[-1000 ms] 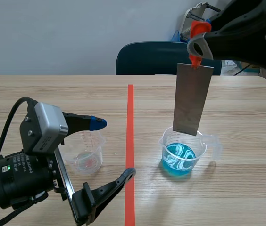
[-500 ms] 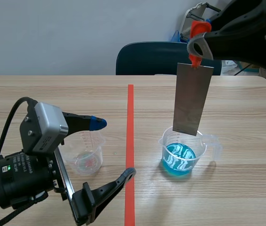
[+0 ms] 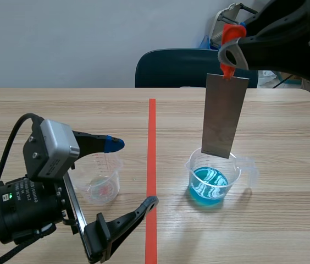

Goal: Do the redox reaction experiment

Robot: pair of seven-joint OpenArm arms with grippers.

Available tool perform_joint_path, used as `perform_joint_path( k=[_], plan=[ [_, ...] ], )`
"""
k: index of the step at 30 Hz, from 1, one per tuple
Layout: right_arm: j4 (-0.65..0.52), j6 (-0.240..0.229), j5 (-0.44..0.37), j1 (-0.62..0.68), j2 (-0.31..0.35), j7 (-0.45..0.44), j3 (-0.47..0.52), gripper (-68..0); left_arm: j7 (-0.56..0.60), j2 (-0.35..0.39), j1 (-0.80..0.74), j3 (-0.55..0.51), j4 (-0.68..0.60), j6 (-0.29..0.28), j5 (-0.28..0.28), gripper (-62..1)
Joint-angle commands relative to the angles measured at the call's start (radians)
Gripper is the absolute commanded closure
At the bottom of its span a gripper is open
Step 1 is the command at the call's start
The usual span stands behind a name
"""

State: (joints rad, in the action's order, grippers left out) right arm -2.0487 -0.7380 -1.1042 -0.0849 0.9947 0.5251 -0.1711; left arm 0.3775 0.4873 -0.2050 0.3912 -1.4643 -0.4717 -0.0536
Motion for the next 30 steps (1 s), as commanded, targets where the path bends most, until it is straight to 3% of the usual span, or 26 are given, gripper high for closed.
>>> perform_joint_path(
  k=[1,3,7,11,24,30],
  plan=[
    [-0.01,-0.008,-0.007,-0.012,0.013,-0.014,0.016,-0.6,0.014,-0.007,0.0,-0.001,-0.014,-0.002,-0.01,-62.3],
    [-0.01,-0.008,-0.007,-0.012,0.013,-0.014,0.016,-0.6,0.014,-0.007,0.0,-0.001,-0.014,-0.002,-0.01,-60.8],
    [-0.01,-0.008,-0.007,-0.012,0.013,-0.014,0.016,-0.6,0.014,-0.007,0.0,-0.001,-0.014,-0.003,-0.01,-27.6],
    [-0.01,-0.008,-0.007,-0.012,0.013,-0.014,0.016,-0.6,-0.031,-0.007,0.0,0.0,-0.014,-0.017,-0.011,-1.5],
    [-0.01,-0.008,-0.007,-0.012,0.013,-0.014,0.016,-0.6,-0.038,-0.047,0.05,0.0,-0.014,-0.01,-0.037,-1.9],
    [-0.01,-0.008,-0.007,-0.012,0.013,-0.014,0.016,-0.6,-0.103,-0.087,0.106,0.001,-0.014,-0.009,-0.041,-1.9]
  ],
)
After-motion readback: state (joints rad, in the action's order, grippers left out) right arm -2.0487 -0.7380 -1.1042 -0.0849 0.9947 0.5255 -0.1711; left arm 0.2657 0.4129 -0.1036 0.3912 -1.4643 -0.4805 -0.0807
